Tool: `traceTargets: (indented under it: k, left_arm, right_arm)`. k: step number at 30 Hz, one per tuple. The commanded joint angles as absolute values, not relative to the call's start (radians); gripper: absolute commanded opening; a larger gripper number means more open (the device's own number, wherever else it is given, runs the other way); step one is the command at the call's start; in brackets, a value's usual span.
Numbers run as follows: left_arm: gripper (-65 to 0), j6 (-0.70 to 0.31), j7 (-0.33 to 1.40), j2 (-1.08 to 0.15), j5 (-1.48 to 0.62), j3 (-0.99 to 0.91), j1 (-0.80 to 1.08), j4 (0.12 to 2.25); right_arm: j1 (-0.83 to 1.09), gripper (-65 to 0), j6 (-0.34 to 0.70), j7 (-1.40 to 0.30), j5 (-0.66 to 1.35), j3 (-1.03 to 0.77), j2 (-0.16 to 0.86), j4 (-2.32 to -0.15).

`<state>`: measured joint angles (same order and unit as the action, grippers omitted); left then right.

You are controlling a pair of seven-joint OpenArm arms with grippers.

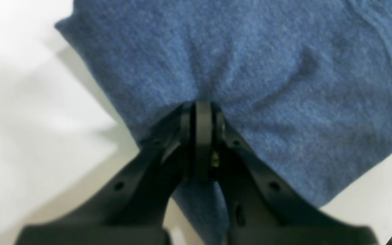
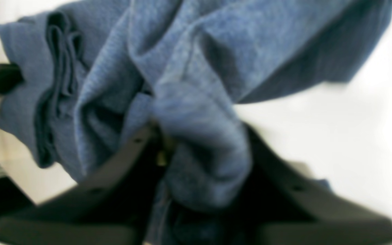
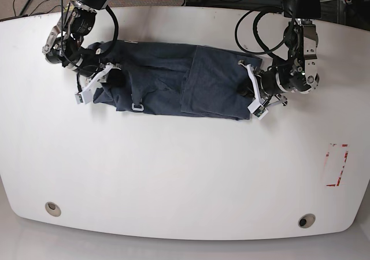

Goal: Layout the t-shirt on the table in an organized manner, then fold the t-shirt properly
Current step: 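Push the folded shirt inward with both grippers into a compact bundle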

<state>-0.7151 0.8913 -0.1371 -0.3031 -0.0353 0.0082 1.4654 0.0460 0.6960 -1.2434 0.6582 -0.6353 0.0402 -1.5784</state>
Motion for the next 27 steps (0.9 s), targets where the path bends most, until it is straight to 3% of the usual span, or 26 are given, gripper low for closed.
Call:
traceTargets:
  k: [1, 11, 27]
  left_arm:
    - [-65.0, -0.697, 0.97, -0.131, -0.222, -0.008, -0.001, 1.452]
    - [-65.0, -0.598, 0.969, -0.102, -0.225, 0.079, -0.039, 1.4]
    - [-65.0, -0.533, 0.969, 0.047, -0.223, 0.085, -0.097, 1.307]
  right_arm:
    - [0.028, -60.4, 0.698, -1.222, 0.691, -0.638, 0.062, -1.67]
    - [0.03, -61.5, 0.698, -1.256, 0.691, -0.616, 0.088, -1.914]
    - [-0.002, -61.5, 0.693, -1.219, 0.688, -0.392, 0.139, -1.94]
